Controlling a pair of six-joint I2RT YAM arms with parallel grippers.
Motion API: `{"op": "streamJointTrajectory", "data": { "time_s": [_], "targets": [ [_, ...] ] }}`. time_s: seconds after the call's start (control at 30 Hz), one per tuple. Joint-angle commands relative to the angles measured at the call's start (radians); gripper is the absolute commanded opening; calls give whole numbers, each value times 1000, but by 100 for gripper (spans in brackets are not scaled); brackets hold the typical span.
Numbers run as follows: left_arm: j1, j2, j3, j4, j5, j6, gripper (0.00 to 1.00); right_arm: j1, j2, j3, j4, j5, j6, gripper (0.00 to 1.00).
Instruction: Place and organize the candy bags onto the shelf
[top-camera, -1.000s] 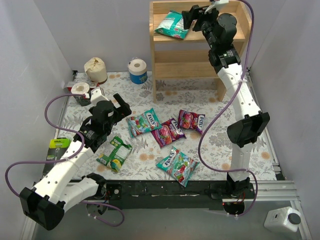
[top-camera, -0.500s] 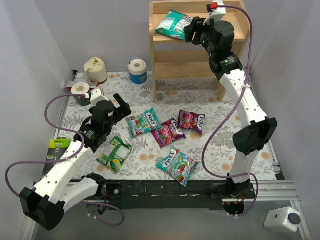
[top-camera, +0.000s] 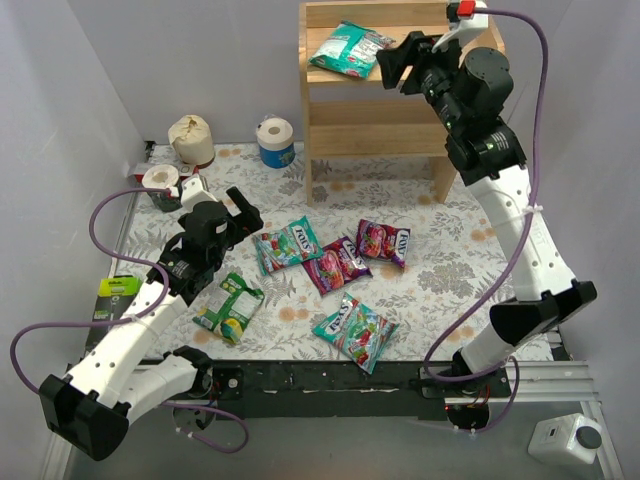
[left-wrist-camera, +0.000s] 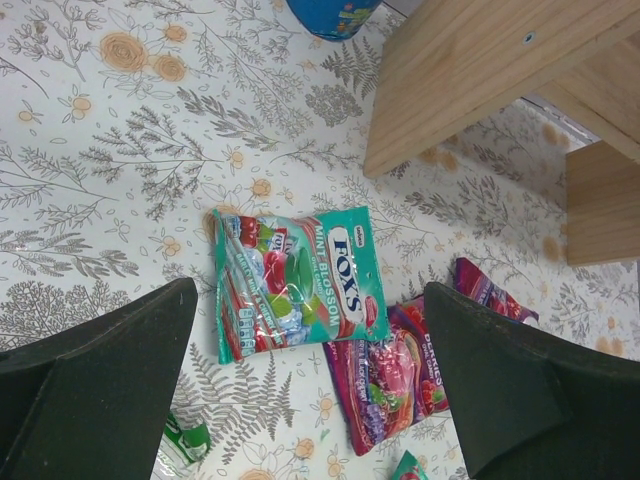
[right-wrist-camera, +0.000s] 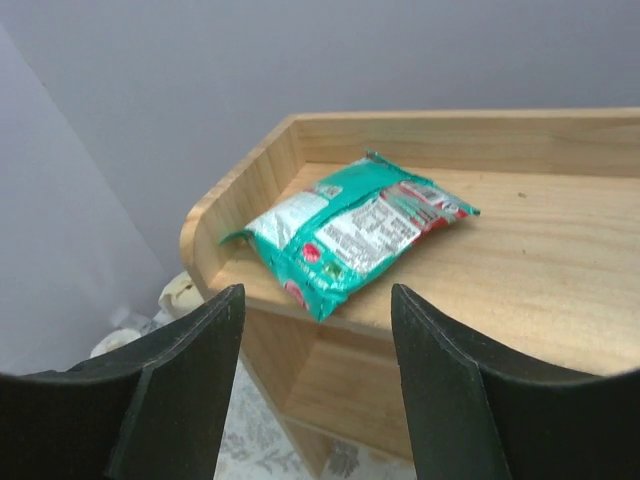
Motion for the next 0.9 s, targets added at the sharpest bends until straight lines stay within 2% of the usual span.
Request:
{"op": "streamJointTrajectory", "data": {
  "time_s": [0.0,0.07,0.13,0.17,0.2,0.23,0.4,0.53,0.63,0.8,0.87],
  "targets": [
    [-2,-26,-12,1,5,-2,98,23,-92,-139,-106,-26,19,70],
    [-2,-29,-12,-1,7,1,98,31,-167,-222,-110,-14,23,76],
    [-2,-34,-10,-1,10,4,98,31,-261,-375,-100,-15,32,88],
    [-2,-32,-10,1,11,6,98,31,-297,-443,-68,-32,35,97],
    [-2,-34,-9,-1,11,6,98,31,-334,-503,-48,-44,39,98],
    [-2,-34,-9,-1,14,7,98,31,-398,-618,-28,-55,58,98],
    [-2,-32,-4,-1,30,13,98,31,-490,-825,-44,-234,95,98],
    [-2,-34,-4,-1,36,12,98,34,-506,-964,-110,-342,92,91],
    [-2,-35,-5,2,40,13,98,34,-527,-1100,-89,-432,109,88],
    [-2,-34,-4,2,48,15,98,35,-602,-1272,-107,-429,158,88],
    [-2,-34,-4,4,53,13,98,35,-641,-1301,-138,-425,154,95]
  ]
}}
